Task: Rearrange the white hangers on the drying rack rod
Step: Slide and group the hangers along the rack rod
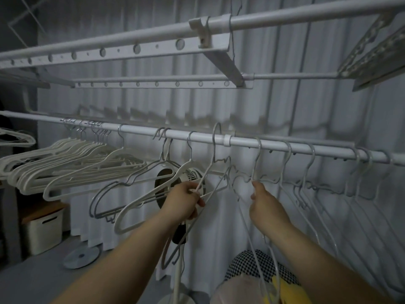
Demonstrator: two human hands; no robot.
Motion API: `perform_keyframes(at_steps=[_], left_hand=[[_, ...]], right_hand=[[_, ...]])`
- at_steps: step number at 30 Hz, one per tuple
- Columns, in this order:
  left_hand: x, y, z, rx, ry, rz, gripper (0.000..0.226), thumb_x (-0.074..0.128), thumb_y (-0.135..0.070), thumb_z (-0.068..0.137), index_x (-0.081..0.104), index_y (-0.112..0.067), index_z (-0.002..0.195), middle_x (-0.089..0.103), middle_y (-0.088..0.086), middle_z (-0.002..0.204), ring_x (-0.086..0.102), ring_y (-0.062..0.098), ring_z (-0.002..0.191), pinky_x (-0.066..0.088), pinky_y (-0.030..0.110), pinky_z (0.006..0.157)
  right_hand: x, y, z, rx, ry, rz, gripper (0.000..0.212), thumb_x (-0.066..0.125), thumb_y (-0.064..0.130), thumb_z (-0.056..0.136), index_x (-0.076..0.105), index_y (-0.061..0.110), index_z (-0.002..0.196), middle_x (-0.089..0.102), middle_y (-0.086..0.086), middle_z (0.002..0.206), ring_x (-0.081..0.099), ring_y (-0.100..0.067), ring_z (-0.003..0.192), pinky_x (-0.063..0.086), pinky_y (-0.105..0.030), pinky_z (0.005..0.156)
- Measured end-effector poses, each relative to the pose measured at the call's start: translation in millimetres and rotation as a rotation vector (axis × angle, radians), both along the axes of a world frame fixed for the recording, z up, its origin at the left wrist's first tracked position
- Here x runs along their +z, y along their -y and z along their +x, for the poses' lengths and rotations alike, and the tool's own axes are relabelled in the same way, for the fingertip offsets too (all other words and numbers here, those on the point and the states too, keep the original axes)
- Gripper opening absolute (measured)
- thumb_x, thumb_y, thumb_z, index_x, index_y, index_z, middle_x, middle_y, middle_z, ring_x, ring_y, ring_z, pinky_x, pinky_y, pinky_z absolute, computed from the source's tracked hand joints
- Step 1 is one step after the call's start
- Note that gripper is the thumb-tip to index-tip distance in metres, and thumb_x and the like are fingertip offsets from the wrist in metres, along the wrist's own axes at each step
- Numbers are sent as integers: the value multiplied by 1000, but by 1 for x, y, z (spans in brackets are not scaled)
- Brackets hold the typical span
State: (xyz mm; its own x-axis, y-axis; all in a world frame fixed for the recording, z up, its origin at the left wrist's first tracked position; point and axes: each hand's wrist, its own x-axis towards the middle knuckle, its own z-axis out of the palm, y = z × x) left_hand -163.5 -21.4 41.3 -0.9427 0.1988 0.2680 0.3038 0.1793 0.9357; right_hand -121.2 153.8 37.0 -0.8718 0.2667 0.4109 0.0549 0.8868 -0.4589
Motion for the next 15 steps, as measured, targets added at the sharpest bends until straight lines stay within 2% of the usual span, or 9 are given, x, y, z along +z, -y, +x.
perform_keyframes(at_steps=[3, 8, 10, 12, 15], left_hand=[[1, -2, -4, -31, 6, -8, 18, 40, -3, 93, 51, -16, 99, 58, 3, 63, 43, 5, 27, 36, 17, 34], [-3, -4, -9, -87, 10, -103, 17, 40, -7, 94, 53, -12, 104, 60, 0, 66, 47, 3, 30, 40, 15, 35], [-5, -3, -9, -75, 1, -131, 22, 42, -11, 94, 53, -11, 113, 60, -1, 70, 52, 6, 40, 40, 15, 37], [-5, 1, -10, -35, -32, -160, 28, 44, -18, 94, 51, -12, 121, 60, -3, 78, 55, 9, 54, 42, 14, 41], [-6, 13, -5, 69, -208, -324, 37, 47, -29, 92, 47, -18, 128, 61, 0, 107, 60, 13, 85, 50, 21, 68]], right_hand=[[-1, 0, -3, 0, 2, 1, 57, 33, 4, 92, 14, 17, 145, 44, -8, 137, 49, -24, 118, 40, -26, 91], [0, -2, -4, 8, 2, 41, 54, 35, 13, 94, 16, 19, 144, 46, -5, 136, 53, -22, 111, 40, -23, 81], [1, 0, -5, -5, 2, 79, 53, 37, 18, 94, 17, 19, 143, 42, -5, 138, 52, -22, 111, 41, -25, 78], [3, 4, -5, -34, -34, 127, 53, 40, 20, 92, 21, 19, 141, 34, -6, 141, 44, -22, 118, 39, -27, 83], [9, 12, -7, -106, -174, 209, 53, 46, 22, 90, 27, 17, 139, 30, -5, 142, 29, -22, 128, 25, -29, 101]])
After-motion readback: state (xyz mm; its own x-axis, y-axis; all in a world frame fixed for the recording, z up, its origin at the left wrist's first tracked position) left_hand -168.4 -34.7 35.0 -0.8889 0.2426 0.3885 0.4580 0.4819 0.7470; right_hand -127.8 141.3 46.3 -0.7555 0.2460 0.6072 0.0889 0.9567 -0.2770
